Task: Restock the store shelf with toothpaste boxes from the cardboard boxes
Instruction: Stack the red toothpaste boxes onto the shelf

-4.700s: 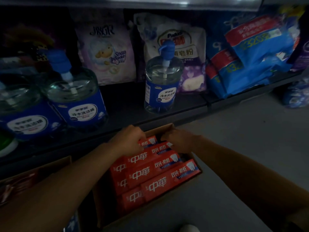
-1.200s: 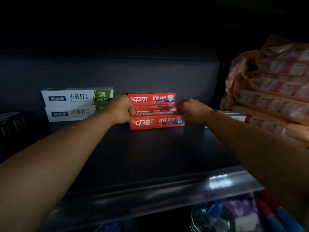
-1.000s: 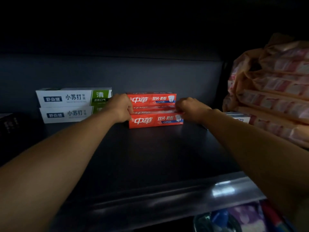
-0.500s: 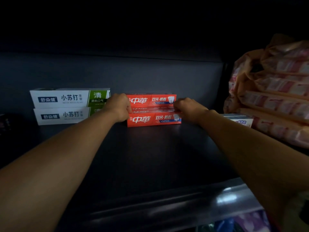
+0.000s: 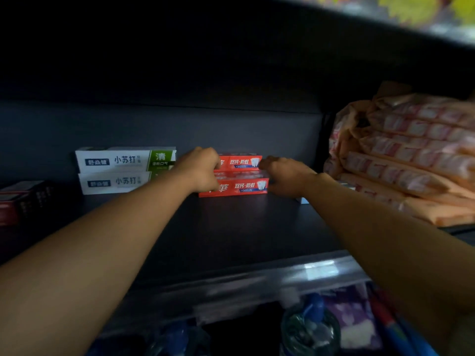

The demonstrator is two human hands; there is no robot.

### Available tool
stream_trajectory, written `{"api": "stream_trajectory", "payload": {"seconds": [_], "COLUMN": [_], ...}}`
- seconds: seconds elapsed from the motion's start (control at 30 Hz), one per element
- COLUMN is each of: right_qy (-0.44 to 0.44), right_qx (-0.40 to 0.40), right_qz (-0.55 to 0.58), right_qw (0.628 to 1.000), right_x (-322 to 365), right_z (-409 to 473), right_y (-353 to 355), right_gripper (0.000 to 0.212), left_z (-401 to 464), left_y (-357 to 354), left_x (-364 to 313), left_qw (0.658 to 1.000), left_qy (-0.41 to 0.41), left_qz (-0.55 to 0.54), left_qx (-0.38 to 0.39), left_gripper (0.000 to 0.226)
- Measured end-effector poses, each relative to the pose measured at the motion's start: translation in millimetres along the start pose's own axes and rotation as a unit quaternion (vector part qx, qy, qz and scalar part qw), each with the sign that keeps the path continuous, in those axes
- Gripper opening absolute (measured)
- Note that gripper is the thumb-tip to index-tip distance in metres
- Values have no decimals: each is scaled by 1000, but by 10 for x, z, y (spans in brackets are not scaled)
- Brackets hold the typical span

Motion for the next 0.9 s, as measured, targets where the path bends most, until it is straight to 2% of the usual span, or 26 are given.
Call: {"api": "stream_trajectory", "payload": {"seconds": [0.1,0.23,0.33,0.47,0.6,0.73,0.9], "right_qy": [-4,7,17,29,45,66,54], "right_qx": [0,3,-6,1,20,48,123], "right_qz": [-17,-36,-39,-38,-12,33,63], "right_qw": [1000,999,999,999,999,996,989], "right_x": [200,517,748,1006,1213,1374,1482], "right_z": [-311,-820,-1229,-1800,-2361,-2905,-3481], "right_y": [384,919,1211,1314,1046,448,-409], "right_gripper": [66,61,57,62,62,58,66], "left_z": [-319,-810,-1186,-1752,-2263,-2688,-3152], "left_y": [210,519,709,735,465,-76,-1048], "left_x": [-126,-278,-394,-607,-796,-936,-984], "left_qw": [1000,999,998,994,986,975,956], "left_qy": [-17,-30,-54,-106,-142,-157,-162], "left_qz": [10,12,19,6,-5,-14,-18], "left_qx": [14,32,23,41,83,154,245], "left_gripper": [42,58,56,55,56,30,46]}}
Point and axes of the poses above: each hand's wrist, its own z-axis towards the middle knuckle, its own y-axis out of the back of the hand, x = y × z, the point moved 8 cm from there along z, towards the middle knuckle, and after that the axes turned 9 degrees about y, right-handed, at the moved point
